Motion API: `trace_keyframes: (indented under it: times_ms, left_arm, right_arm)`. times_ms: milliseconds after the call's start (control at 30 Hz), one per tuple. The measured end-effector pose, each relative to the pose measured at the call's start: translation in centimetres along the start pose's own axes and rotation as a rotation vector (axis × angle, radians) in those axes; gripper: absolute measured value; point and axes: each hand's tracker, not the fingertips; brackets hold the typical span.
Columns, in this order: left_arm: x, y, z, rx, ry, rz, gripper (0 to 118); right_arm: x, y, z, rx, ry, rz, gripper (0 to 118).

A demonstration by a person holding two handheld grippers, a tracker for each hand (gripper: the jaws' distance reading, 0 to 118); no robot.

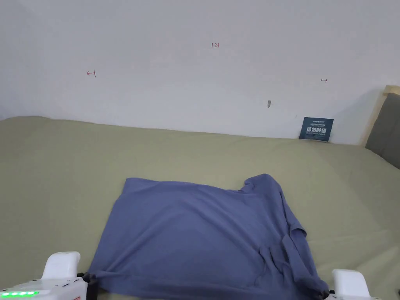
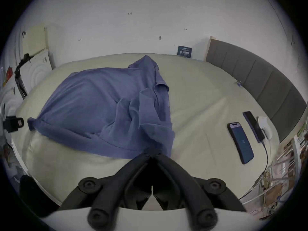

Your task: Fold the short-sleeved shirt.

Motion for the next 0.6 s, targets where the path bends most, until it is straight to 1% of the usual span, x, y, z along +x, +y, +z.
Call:
trace_keyframes:
  times_ms: [133, 233, 267, 300, 333, 367, 400, 433, 467, 533, 600]
  left_arm:
    - [-1.2, 0.0, -0.3, 0.022, -0.001, -0.02, 0]
    - [-1.8, -0.1, -0.8, 0.013, 0.009, -0.01, 1]
    - [-1.9, -0.3, -0.9, 0.017, 0.01, -0.007, 8]
    - [-2.1, -0.4, -1.4, 0.019, 0.007, -0.01, 26]
    - [-2.2, -0.6, -1.6, 0.023, 0.009, -0.027, 59]
    - [-2.2, -0.8, -1.9, 0.023, 0.018, -0.055, 70]
    - [-2.1, -1.0, -2.4, 0.018, 0.037, -0.081, 70]
    - [-2.1, -1.1, -2.9, 0.017, 0.039, -0.089, 97]
    - [-2.2, -1.1, -3.4, 0.019, 0.029, -0.1, 107]
    - [-2.3, -0.3, -4.4, 0.016, 0.004, -0.113, 106]
    - [-1.5, 0.2, -5.1, 0.01, 0.043, -0.137, 106]
  right_arm:
    - [-0.1, 0.4, 0.7, 0.037, 0.002, 0.018, 0]
    - [0.0, 0.4, 0.9, 0.053, 0.015, 0.012, 0]
    - [0.0, 0.4, 0.8, 0.055, 0.02, 0.012, 0]
    - [0.1, 0.5, 0.7, 0.055, 0.023, 0.009, 0]
    - [0.2, 0.3, 0.5, 0.056, 0.027, 0.008, 0]
    - [0.3, 0.3, 0.3, 0.053, 0.027, 0.006, 0]
    - [0.4, 0.3, 0.1, 0.047, 0.024, 0.003, 0]
    - [0.6, 0.2, 0.0, 0.041, 0.024, 0.002, 0]
    - [0.7, 0.1, -0.2, 0.034, 0.025, -0.001, 0]
    - [1.1, 0.0, -0.2, 0.026, 0.029, -0.01, 0]
    - [1.3, -0.1, 0.0, 0.024, 0.033, -0.036, 0]
